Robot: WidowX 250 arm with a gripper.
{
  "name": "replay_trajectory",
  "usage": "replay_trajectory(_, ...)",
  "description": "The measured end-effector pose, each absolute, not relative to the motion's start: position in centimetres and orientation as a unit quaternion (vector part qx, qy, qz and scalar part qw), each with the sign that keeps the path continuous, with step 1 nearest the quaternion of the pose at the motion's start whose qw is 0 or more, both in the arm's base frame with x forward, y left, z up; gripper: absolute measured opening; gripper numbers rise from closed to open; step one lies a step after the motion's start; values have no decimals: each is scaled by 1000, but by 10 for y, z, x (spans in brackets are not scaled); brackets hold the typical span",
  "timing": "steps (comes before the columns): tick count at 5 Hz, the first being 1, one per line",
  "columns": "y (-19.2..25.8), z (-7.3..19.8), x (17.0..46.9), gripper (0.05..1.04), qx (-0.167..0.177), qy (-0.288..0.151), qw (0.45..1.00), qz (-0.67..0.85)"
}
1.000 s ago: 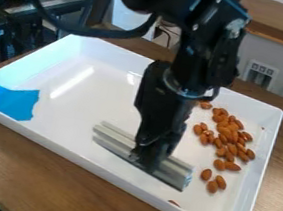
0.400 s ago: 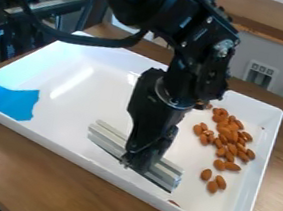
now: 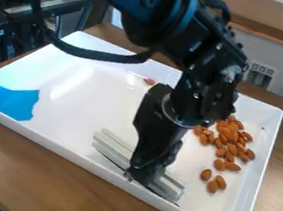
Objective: Sweep into pile
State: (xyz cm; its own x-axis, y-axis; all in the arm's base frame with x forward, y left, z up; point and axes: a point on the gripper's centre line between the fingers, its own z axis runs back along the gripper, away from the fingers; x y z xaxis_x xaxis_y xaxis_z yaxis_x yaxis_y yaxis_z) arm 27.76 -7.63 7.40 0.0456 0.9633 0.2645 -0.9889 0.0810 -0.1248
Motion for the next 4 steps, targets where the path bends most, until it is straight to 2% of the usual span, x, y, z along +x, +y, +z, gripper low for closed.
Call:
replay_trajectory(2, -79, 67, 278, 366, 51, -150, 720, 675)
replay_trajectory(4, -87, 70, 298, 366, 43, -158, 716, 678)
